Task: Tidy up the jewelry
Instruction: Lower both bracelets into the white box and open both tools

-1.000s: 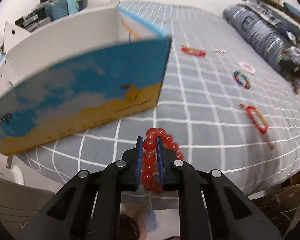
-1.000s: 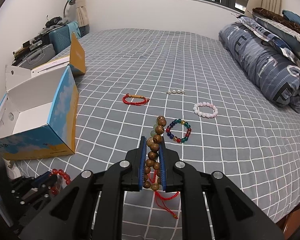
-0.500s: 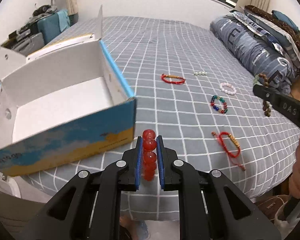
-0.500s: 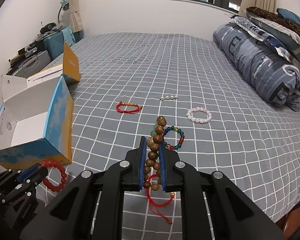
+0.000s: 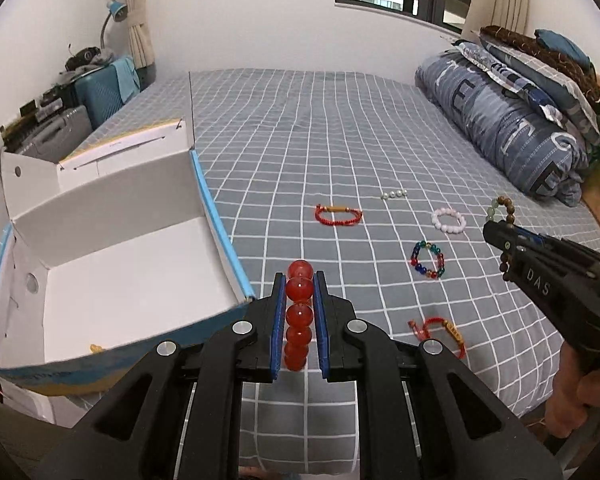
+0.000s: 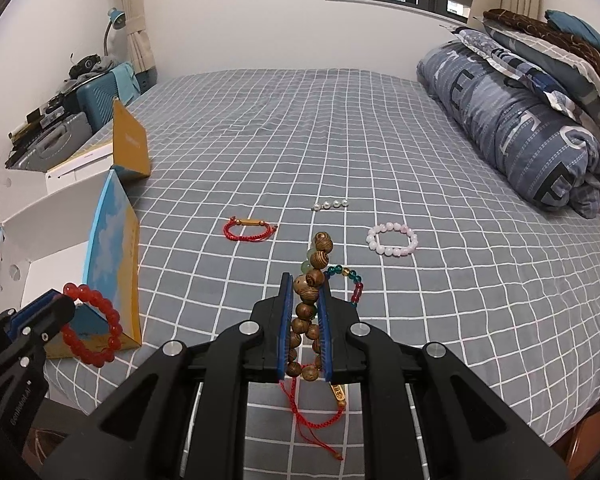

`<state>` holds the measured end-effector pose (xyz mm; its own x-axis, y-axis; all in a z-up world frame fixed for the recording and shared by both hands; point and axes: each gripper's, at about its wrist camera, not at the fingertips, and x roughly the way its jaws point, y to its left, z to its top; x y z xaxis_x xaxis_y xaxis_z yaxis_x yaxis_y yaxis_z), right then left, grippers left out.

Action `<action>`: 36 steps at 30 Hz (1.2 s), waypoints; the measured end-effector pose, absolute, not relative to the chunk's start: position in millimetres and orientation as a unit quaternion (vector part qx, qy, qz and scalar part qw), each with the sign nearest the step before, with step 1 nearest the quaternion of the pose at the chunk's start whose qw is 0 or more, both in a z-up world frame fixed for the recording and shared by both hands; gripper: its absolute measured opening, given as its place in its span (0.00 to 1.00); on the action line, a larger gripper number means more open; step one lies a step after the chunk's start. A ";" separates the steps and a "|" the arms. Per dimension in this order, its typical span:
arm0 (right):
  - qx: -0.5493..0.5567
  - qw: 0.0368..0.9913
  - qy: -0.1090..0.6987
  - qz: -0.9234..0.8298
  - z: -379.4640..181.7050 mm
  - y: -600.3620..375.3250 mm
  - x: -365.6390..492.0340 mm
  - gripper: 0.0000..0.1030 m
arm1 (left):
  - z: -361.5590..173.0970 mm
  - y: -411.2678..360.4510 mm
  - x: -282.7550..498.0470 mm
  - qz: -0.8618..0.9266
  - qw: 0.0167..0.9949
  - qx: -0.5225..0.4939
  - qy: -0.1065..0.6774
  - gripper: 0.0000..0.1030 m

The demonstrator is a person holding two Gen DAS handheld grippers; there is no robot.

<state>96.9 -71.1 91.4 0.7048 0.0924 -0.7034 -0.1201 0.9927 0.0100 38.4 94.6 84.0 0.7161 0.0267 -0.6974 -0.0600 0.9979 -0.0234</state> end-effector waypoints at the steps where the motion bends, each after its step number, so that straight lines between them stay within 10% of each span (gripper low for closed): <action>1: -0.020 0.923 0.379 0.057 92.9 -69.3 97.3 0.11 | 85.8 95.4 40.2 0.025 0.926 -0.022 0.376 0.12; 36: -0.087 0.909 0.360 0.191 109.7 138.8 103.3 0.11 | 116.7 275.8 15.8 0.182 0.912 -0.074 0.361 0.12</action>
<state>103.3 138.8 109.7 0.6677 0.2852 -0.6876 -0.4102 0.9118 -0.0201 15.8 275.8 116.7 0.6728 0.2778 -0.6857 -0.3851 0.9229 -0.0039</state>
